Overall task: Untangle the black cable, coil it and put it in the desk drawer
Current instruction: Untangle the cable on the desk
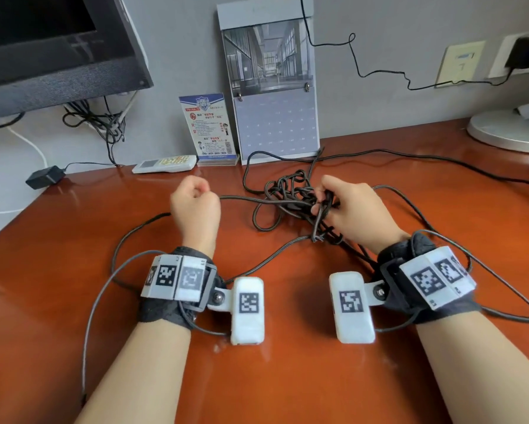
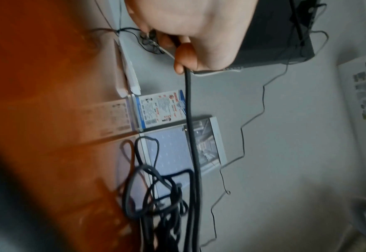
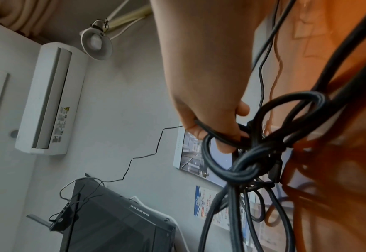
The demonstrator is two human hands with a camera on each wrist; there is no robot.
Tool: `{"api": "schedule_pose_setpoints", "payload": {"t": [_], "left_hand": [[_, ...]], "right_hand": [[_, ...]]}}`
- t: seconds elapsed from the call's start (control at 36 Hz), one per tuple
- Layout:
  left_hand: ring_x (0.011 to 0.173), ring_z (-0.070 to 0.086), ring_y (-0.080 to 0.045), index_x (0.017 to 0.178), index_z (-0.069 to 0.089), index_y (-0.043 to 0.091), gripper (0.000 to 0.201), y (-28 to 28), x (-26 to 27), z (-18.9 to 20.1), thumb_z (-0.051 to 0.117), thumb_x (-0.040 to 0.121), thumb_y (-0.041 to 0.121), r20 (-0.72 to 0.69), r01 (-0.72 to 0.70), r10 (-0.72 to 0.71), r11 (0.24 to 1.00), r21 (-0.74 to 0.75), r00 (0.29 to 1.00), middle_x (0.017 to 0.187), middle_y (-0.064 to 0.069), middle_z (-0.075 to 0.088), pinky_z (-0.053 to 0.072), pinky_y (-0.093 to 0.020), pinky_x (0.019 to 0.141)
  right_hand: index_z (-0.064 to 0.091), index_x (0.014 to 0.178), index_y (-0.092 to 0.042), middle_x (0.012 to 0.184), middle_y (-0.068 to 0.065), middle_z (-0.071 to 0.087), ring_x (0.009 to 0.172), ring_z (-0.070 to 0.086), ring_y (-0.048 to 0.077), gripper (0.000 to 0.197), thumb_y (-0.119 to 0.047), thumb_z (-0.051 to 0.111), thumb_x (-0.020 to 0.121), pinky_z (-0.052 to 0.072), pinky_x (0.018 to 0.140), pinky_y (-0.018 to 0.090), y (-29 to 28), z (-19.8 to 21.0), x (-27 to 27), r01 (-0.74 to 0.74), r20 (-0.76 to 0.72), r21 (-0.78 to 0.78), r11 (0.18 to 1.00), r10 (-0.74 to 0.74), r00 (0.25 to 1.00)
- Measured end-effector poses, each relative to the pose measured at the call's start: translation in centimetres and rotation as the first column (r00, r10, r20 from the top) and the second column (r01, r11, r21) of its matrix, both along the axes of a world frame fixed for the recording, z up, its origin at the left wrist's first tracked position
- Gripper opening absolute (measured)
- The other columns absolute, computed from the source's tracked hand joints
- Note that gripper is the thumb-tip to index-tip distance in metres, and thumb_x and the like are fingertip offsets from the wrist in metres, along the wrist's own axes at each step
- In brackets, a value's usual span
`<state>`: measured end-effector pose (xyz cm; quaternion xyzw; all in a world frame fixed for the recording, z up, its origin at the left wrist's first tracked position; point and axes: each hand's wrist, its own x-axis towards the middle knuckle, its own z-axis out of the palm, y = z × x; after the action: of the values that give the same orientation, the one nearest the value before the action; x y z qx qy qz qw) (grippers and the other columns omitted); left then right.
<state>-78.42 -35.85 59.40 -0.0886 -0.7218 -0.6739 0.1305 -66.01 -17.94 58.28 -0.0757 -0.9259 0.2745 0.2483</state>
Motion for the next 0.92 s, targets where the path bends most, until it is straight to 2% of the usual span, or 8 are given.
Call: {"api": "schedule_pose_setpoints", "payload": {"t": [0.11,0.25,0.33,0.42,0.53,0.67,0.78,0.92], "left_hand": [[0.056,0.037,-0.014,0.061,0.048,0.019,0.032,-1.2,-1.6,0.1,0.037,0.068,-0.010,0.086,-0.133,0.127,0.989,0.063,0.988,0.058,0.002,0.040,0.030,-0.026,0.055],[0.074,0.045,-0.018,0.066,0.050,0.022,0.027,-1.4,-2.0,0.0,0.043,0.074,-0.003,0.115,-0.139,0.154,0.981,-0.134,0.981,0.066,0.006,0.049,0.029,-0.034,0.075],[0.116,0.034,-0.021,0.093,0.052,0.032,0.021,-0.7,-0.7,0.6,0.050,0.084,0.014,0.136,-0.004,0.078,0.880,-0.474,0.988,0.111,0.003,0.054,0.026,-0.038,0.092],[0.132,0.021,-0.020,0.109,0.047,0.035,0.030,0.4,0.9,1.4,0.051,0.086,0.017,0.139,0.160,-0.096,0.790,-0.592,0.986,0.137,0.000,0.035,0.020,-0.041,0.109],[0.128,0.025,-0.016,0.107,0.048,0.025,0.029,1.7,2.7,1.6,0.052,0.084,0.008,-0.100,0.155,-0.272,0.774,-0.614,0.957,0.122,0.004,0.029,0.016,-0.024,0.106],[0.095,0.051,-0.010,0.098,0.045,0.016,0.021,2.2,3.9,1.4,0.048,0.086,-0.001,-0.052,0.381,-0.528,0.674,-0.633,0.848,0.111,0.001,0.046,0.032,0.002,0.068],[0.086,0.058,-0.011,0.086,0.050,0.025,0.017,2.4,3.8,0.7,0.048,0.090,0.009,0.022,0.417,-0.543,0.618,-0.666,0.840,0.088,0.005,0.065,0.038,-0.010,0.066],[0.090,0.049,-0.016,0.092,0.046,0.032,0.011,2.8,3.8,-0.3,0.045,0.094,0.021,0.045,0.387,-0.522,0.569,-0.726,0.852,0.073,0.011,0.057,0.027,-0.032,0.092]], "right_hand": [[0.041,0.079,-0.027,0.077,0.002,0.070,0.080,0.064,0.028,0.012,-0.028,0.053,0.080,0.036,0.095,0.041,1.2,-0.4,-0.3,0.072,0.017,0.022,0.997,-0.073,0.997],[0.039,0.073,-0.029,0.077,0.003,0.065,0.077,0.061,0.030,0.037,0.003,0.056,0.080,0.050,0.075,0.046,1.1,-0.4,-0.4,-0.008,-0.020,-0.089,0.996,0.007,1.000],[0.039,0.071,-0.028,0.076,0.002,0.064,0.075,0.058,0.027,0.039,0.008,0.050,0.079,0.049,0.074,0.045,0.7,-0.2,-0.4,-0.048,-0.023,-0.102,0.994,0.046,0.999],[0.044,0.074,-0.020,0.076,0.006,0.063,0.076,0.057,0.030,0.031,0.010,0.050,0.077,0.048,0.074,0.044,0.0,-0.2,-0.6,-0.092,-0.057,-0.102,0.991,0.087,0.995],[0.046,0.074,-0.017,0.073,0.003,0.060,0.073,0.055,0.024,0.032,0.014,0.048,0.072,0.046,0.069,0.027,-1.4,-0.4,-1.1,-0.136,-0.141,-0.148,0.980,0.115,0.983],[0.046,0.075,-0.017,0.074,-0.011,0.048,0.070,0.045,0.004,0.033,0.015,0.050,0.069,0.034,0.066,0.009,-2.3,-0.3,-1.4,-0.143,-0.247,-0.168,0.975,0.098,0.964],[0.047,0.075,-0.019,0.074,-0.011,0.049,0.070,0.045,0.008,0.034,0.015,0.051,0.070,0.036,0.067,0.015,-2.1,-0.6,-1.4,-0.148,-0.244,-0.177,0.973,0.103,0.964],[0.049,0.075,-0.019,0.074,-0.013,0.052,0.072,0.048,0.010,0.030,0.010,0.055,0.075,0.041,0.070,0.021,-1.9,-0.5,-1.2,-0.191,-0.198,-0.170,0.967,0.156,0.968]]}}
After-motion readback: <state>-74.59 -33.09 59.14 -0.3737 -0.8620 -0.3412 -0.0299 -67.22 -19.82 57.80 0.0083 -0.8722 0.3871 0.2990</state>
